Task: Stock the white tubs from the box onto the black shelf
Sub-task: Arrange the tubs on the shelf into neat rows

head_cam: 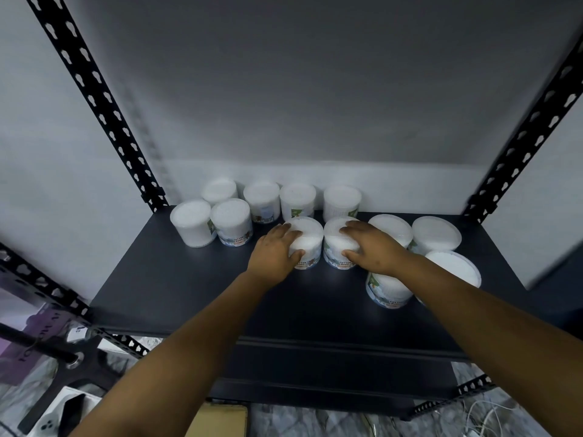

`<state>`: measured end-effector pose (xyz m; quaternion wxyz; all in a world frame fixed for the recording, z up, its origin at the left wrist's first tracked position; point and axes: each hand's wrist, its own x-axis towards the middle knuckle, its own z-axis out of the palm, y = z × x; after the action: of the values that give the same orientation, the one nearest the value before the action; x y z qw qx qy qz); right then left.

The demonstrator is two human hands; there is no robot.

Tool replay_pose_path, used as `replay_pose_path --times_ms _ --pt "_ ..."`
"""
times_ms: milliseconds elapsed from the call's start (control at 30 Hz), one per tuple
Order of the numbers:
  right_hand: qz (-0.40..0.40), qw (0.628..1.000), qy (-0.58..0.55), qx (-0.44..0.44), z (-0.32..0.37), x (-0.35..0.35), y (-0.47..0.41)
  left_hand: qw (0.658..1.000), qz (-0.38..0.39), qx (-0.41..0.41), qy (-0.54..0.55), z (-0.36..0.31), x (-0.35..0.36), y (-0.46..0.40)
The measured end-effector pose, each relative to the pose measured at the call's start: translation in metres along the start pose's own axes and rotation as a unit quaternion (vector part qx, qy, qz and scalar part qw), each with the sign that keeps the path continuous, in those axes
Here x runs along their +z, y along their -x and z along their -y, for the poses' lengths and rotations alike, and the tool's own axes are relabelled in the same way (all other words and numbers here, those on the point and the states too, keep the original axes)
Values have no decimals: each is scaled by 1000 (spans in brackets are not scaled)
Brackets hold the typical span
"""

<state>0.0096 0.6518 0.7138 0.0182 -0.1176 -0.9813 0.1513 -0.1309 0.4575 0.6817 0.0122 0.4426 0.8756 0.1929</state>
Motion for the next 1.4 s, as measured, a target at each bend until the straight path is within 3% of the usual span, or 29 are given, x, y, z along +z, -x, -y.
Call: replay_pose_path --times_ms 600,833,1167,1400 --pt "-47 992 -66 92 2 -5 -36 998 -52 16 18 9 -21 -28" --pt "-60 990 -64 106 -6 -12 -69 1000 8 -21 4 15 -28 -71" --pt "-40 987 -20 154 -28 -19 -107 998 32 -25 -39 17 -22 -121" --pt "-27 983 -56 171 -30 -15 -125 994 60 -46 -83 18 -18 -145"
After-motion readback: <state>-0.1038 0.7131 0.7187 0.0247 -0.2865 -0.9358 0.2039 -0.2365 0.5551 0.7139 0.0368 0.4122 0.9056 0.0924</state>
